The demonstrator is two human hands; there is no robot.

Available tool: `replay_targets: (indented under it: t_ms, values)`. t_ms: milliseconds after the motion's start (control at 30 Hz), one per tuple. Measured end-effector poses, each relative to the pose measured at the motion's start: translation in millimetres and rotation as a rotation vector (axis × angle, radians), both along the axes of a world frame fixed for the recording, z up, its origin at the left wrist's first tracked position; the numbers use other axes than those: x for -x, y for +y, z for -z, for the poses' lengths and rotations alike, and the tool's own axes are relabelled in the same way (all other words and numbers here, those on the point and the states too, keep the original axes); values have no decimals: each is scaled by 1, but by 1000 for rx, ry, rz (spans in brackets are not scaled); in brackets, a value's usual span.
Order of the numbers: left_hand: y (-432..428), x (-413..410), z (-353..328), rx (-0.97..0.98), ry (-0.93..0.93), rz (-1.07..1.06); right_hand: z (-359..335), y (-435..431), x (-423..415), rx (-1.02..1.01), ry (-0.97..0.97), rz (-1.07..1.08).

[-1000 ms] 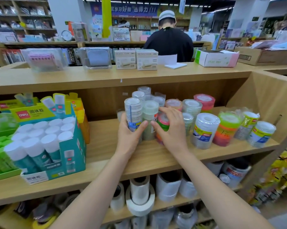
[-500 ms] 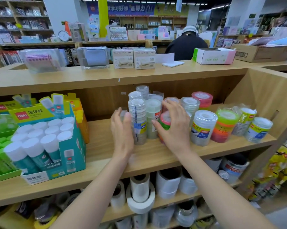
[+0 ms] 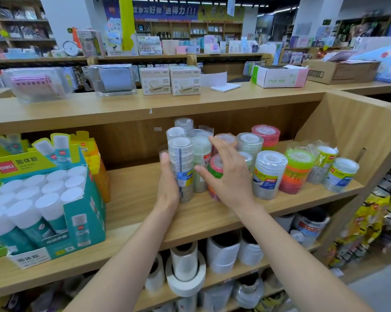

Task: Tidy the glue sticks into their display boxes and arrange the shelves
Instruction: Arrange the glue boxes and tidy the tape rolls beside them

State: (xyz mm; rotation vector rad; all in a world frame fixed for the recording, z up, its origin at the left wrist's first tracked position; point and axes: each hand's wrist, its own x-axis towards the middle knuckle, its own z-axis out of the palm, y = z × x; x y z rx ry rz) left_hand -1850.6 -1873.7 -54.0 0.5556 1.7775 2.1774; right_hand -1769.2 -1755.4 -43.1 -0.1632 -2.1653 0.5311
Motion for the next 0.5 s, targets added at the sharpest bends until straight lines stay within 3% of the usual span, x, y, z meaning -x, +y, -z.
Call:
replay_targets:
  t_ms: [300, 500]
  values:
    - [-10, -7, -2, 27, 75, -78, -1, 3, -2, 6, 7, -46]
    - [-20, -26, -7, 215, 362, -370, -2, 6, -9, 10, 25, -111]
